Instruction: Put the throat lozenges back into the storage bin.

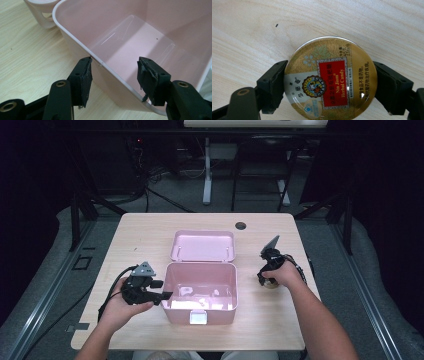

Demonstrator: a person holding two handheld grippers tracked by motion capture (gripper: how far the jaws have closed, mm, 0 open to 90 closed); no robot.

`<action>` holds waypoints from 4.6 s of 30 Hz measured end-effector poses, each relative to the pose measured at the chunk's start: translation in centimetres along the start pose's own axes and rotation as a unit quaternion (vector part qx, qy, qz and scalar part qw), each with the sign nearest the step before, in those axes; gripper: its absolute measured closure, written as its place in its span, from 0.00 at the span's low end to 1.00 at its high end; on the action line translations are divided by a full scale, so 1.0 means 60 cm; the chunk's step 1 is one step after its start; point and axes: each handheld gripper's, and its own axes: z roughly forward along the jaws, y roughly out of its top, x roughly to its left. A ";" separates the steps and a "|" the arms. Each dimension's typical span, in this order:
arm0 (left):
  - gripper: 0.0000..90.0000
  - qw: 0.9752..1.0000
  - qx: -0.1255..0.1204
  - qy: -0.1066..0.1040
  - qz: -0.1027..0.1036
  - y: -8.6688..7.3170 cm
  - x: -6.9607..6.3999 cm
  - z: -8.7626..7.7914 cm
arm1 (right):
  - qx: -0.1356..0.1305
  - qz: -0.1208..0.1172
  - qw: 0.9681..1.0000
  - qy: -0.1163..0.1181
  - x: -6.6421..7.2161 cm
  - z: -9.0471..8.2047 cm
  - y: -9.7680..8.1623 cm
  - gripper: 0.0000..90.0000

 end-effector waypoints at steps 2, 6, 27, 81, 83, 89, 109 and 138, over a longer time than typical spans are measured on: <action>0.50 1.000 0.000 0.000 0.000 0.000 0.000 0.000 | 0.000 -0.001 1.000 -0.001 0.000 0.000 0.000 0.22; 0.50 1.000 0.000 -0.001 0.000 0.000 0.000 0.000 | 0.005 -0.002 1.000 -0.002 0.004 -0.001 0.001 0.22; 0.50 1.000 0.000 -0.002 -0.001 0.000 0.000 0.000 | 0.008 -0.032 0.999 -0.002 0.019 -0.050 -0.004 0.22; 0.50 1.000 -0.003 -0.003 -0.003 -0.001 0.001 -0.002 | 0.005 -0.209 0.978 0.017 0.129 -0.239 -0.004 0.22; 0.50 1.000 -0.003 -0.003 -0.004 -0.001 0.001 -0.002 | 0.007 -0.221 0.975 0.019 0.136 -0.245 -0.004 0.22; 0.50 1.000 -0.002 -0.006 -0.003 -0.001 0.002 -0.001 | 0.017 -0.247 0.969 0.015 0.158 -0.256 -0.003 0.22; 0.51 1.000 -0.006 -0.012 -0.008 -0.002 0.005 -0.003 | 0.014 -0.315 0.949 0.018 0.243 -0.270 0.012 0.22; 0.51 1.000 -0.007 -0.013 -0.008 -0.002 0.006 -0.003 | 0.002 -0.397 0.917 0.026 0.315 -0.258 0.014 0.22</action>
